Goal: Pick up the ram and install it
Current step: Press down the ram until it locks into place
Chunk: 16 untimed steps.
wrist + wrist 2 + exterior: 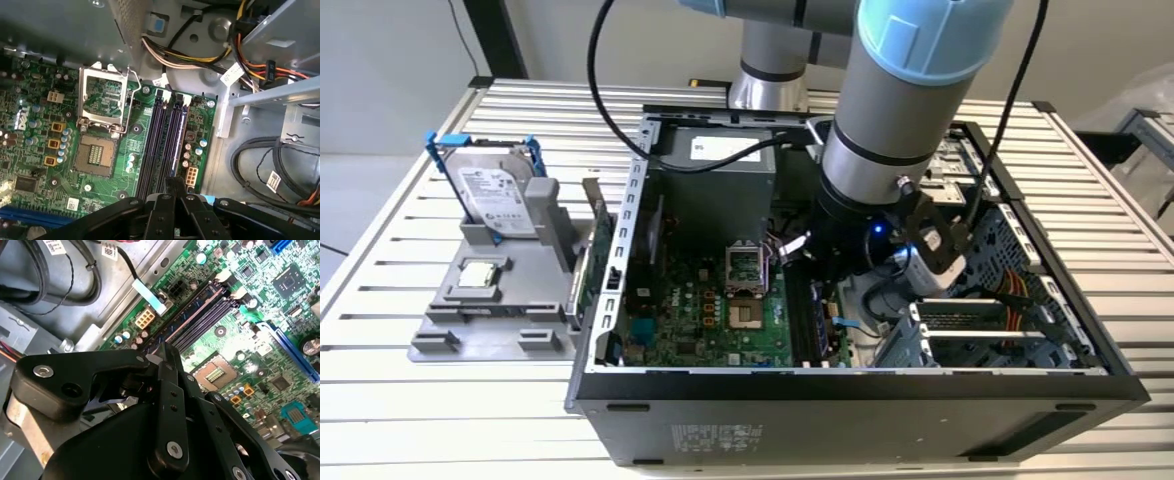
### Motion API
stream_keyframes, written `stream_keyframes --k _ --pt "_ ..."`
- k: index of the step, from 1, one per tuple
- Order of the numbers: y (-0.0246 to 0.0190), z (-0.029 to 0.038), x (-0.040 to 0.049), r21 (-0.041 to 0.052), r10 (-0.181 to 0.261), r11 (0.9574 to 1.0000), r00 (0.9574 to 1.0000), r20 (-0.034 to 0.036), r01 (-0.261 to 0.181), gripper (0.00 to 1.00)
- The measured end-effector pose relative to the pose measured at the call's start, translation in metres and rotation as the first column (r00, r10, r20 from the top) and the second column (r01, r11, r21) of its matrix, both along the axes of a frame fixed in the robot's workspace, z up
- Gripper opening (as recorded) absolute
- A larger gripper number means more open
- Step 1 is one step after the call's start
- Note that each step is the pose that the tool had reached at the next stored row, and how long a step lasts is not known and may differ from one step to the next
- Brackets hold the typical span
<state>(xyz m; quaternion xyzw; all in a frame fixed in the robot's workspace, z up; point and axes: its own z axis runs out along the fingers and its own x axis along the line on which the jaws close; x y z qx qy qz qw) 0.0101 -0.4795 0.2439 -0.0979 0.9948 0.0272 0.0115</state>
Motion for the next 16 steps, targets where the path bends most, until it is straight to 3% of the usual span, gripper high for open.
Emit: stream_keyframes --k 7,16 --pt "0.0002 0.0 0.0 0.0 0.085 0.9964 0.9964 0.0 -0.085 0.0" --pt "0.0006 0.0 0.0 0.0 0.176 0.9844 0.9844 -0.0001 -0.176 0.0"
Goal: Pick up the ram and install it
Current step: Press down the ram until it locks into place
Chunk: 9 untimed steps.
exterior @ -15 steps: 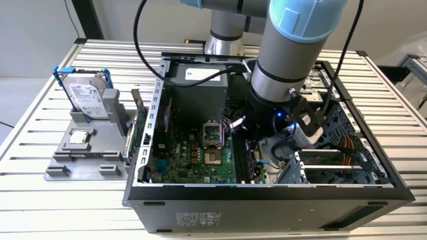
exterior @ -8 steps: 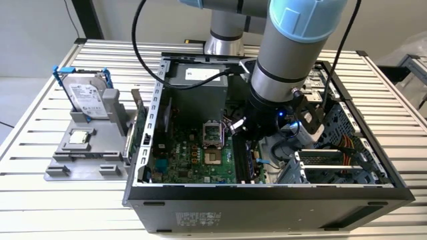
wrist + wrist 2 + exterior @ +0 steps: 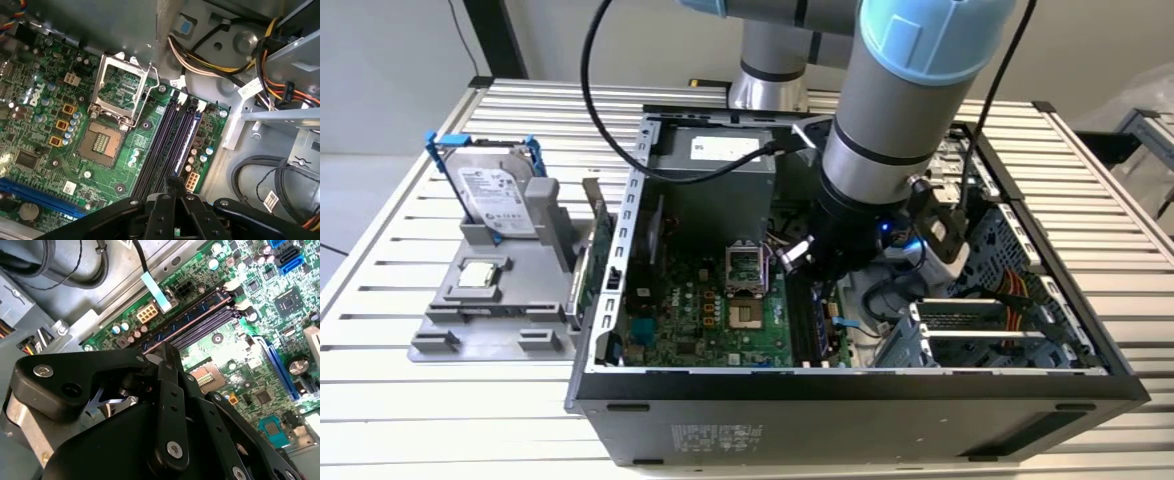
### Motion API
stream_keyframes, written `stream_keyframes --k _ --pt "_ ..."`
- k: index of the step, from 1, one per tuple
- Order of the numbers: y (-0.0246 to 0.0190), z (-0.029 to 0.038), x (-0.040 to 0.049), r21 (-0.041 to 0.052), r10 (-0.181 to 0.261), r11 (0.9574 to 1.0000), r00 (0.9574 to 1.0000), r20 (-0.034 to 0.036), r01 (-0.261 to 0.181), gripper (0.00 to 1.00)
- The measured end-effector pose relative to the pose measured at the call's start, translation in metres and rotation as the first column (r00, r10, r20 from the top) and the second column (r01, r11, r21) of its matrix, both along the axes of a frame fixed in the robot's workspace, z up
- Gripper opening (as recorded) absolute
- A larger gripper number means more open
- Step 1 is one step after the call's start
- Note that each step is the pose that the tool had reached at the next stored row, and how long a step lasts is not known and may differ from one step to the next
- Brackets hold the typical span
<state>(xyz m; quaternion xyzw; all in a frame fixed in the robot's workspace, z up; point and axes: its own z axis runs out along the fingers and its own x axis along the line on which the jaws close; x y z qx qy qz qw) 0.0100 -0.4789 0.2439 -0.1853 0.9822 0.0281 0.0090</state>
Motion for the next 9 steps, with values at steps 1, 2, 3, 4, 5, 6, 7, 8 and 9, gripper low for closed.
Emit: stream_keyframes --k 1,2,3,4,5,6,7,8,9 --pt "0.0 0.0 0.0 0.0 0.01 0.9999 0.9999 0.0 -0.01 0.0" --pt "0.0 0.0 0.0 0.0 0.02 0.9998 0.9998 -0.0001 -0.02 0.0" --pt "0.0 0.0 0.0 -0.0001 0.03 0.9996 0.9996 -0.0001 -0.03 0.0" --pt "0.0 0.0 0.0 -0.0001 0.04 0.9992 0.9992 -0.0001 -0.04 0.0" --pt "0.0 0.0 0.0 -0.0001 0.051 0.9987 0.9987 -0.0001 -0.051 0.0" --pt "0.0001 0.0 0.0 -0.0001 0.061 0.9982 0.9982 -0.0001 -0.061 0.0" --pt "0.0 0.0001 0.0 -0.0001 0.071 0.9975 0.9975 -0.0001 -0.071 0.0" --pt "0.0001 0.0001 0.0 -0.0001 0.08 0.9968 0.9968 -0.0001 -0.08 0.0" --pt "0.0001 0.0 0.0 -0.0001 0.09 0.9959 0.9959 -0.0001 -0.09 0.0"
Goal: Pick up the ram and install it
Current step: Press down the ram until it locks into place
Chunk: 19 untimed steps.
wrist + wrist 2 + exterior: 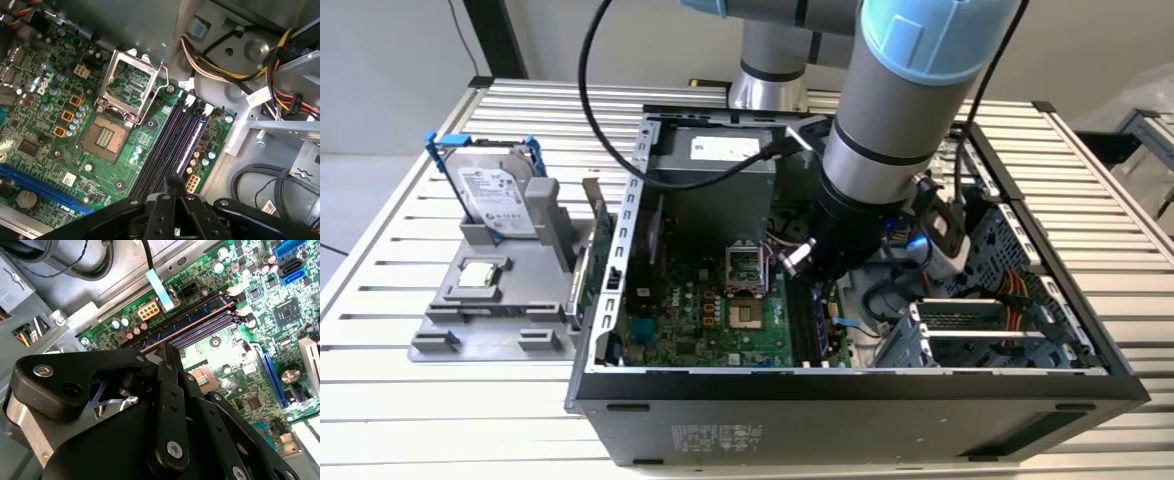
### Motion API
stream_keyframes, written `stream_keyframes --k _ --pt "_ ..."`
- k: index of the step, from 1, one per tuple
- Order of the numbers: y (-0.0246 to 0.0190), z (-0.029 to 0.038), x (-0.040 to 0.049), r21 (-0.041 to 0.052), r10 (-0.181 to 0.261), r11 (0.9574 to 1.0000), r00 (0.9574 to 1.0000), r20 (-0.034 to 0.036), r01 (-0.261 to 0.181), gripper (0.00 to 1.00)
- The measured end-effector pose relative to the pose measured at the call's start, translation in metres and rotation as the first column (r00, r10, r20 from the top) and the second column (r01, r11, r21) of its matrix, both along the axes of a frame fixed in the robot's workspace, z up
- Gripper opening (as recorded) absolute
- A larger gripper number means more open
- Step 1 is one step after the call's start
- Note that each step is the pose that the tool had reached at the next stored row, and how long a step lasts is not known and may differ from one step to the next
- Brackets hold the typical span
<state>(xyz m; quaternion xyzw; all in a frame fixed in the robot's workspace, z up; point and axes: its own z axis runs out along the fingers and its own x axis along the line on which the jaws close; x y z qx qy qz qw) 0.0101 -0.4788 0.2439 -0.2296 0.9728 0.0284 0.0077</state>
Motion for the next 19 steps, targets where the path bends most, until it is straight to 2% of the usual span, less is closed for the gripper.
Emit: stream_keyframes --k 9,19 --pt "0.0002 -0.0001 0.0 0.0002 0.076 0.9971 0.9971 0.0 -0.076 0.0" --pt "0.0005 0.0 0.0 0.0001 0.148 0.9889 0.9889 0.0 -0.148 0.0"
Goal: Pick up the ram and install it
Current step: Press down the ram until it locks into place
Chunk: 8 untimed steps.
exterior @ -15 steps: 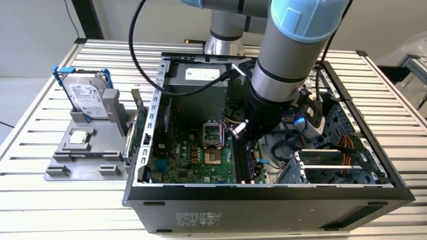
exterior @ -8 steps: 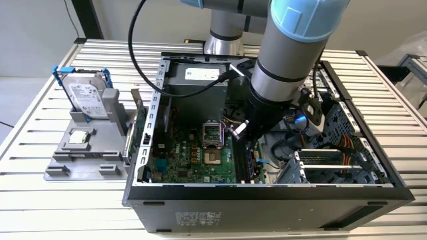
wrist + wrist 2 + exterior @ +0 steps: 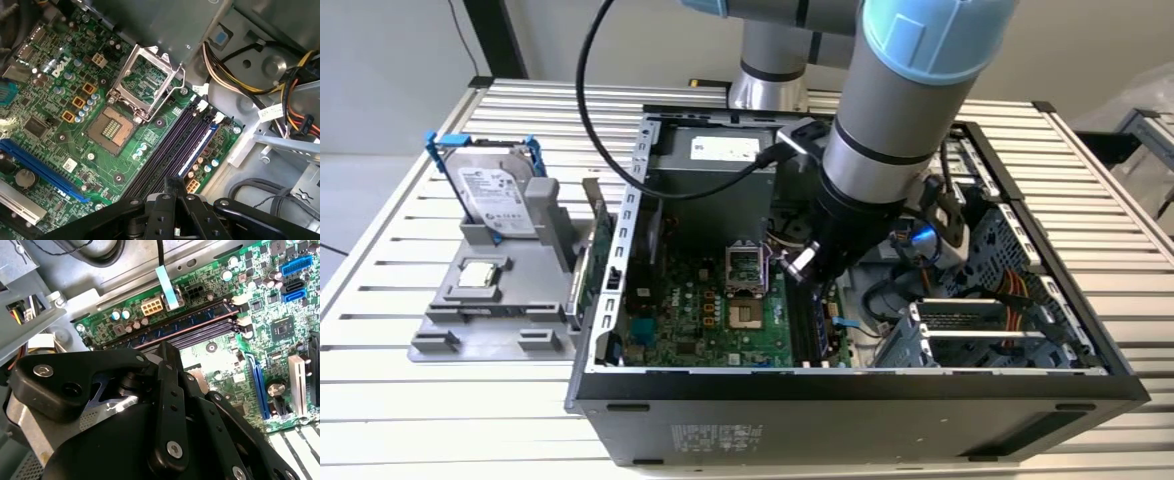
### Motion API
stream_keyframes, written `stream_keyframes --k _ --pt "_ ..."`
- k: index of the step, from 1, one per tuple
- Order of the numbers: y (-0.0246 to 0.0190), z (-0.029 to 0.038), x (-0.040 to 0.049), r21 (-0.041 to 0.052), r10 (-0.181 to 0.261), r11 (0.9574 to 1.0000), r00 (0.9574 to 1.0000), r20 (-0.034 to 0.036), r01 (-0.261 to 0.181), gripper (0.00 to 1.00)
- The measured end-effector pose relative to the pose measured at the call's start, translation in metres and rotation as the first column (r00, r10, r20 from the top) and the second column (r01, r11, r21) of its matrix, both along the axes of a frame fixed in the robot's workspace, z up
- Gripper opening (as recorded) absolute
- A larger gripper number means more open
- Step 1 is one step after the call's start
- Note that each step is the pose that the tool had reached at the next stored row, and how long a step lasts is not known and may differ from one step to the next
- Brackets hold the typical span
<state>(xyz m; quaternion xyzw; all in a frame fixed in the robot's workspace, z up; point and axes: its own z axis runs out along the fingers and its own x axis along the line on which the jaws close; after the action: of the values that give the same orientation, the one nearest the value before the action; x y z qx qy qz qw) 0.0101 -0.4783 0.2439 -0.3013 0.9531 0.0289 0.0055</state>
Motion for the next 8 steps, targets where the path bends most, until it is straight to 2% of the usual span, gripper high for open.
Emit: stream_keyframes --k 8 --pt "0.0001 0.0 0.0 0.0 0.042 0.9991 0.9991 -0.0001 -0.042 0.0"
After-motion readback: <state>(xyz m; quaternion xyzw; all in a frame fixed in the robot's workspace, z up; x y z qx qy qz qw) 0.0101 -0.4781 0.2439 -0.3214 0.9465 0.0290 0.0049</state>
